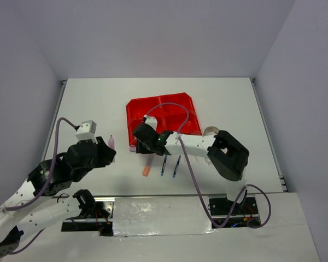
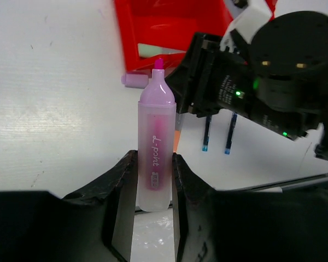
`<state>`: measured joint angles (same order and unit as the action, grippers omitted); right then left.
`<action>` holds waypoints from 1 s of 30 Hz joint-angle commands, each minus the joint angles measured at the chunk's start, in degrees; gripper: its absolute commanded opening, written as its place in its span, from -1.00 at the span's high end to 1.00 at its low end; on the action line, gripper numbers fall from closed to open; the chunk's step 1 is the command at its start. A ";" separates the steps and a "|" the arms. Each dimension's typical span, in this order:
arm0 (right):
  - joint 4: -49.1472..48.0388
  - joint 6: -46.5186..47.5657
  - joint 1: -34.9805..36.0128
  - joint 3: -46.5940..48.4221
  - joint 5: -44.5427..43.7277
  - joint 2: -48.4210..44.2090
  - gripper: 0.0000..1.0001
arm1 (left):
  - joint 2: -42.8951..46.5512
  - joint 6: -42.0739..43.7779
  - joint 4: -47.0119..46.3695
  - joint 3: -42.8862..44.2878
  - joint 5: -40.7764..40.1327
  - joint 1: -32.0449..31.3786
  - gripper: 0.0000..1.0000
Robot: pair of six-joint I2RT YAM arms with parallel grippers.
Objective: Sort the stationery into containers
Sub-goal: Move the storage box to the center of the board.
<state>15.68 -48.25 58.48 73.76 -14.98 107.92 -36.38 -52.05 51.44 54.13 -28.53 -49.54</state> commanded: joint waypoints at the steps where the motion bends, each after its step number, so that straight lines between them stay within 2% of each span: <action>1: -0.65 -4.92 -0.21 2.97 -4.52 0.71 0.12 | 1.13 7.04 2.79 3.26 1.55 -0.21 1.00; 7: 1.80 -9.31 -0.38 7.01 -7.77 4.92 0.16 | 2.80 8.46 4.11 2.48 -0.56 -0.21 1.00; 18: 1.81 -6.43 -3.63 12.20 -7.17 8.01 0.18 | 7.29 10.22 1.47 0.54 0.67 -0.21 1.00; 24: 2.78 0.95 -4.86 15.02 -3.13 8.81 0.14 | 7.38 10.39 1.21 0.36 0.76 -0.21 1.00; 30: -4.96 21.92 -2.15 7.82 6.09 3.54 -0.03 | 8.52 11.18 0.24 0.01 1.72 -0.21 1.00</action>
<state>14.76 -39.35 54.37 84.09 -13.89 115.90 -28.86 -42.54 54.83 54.00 -27.99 -49.54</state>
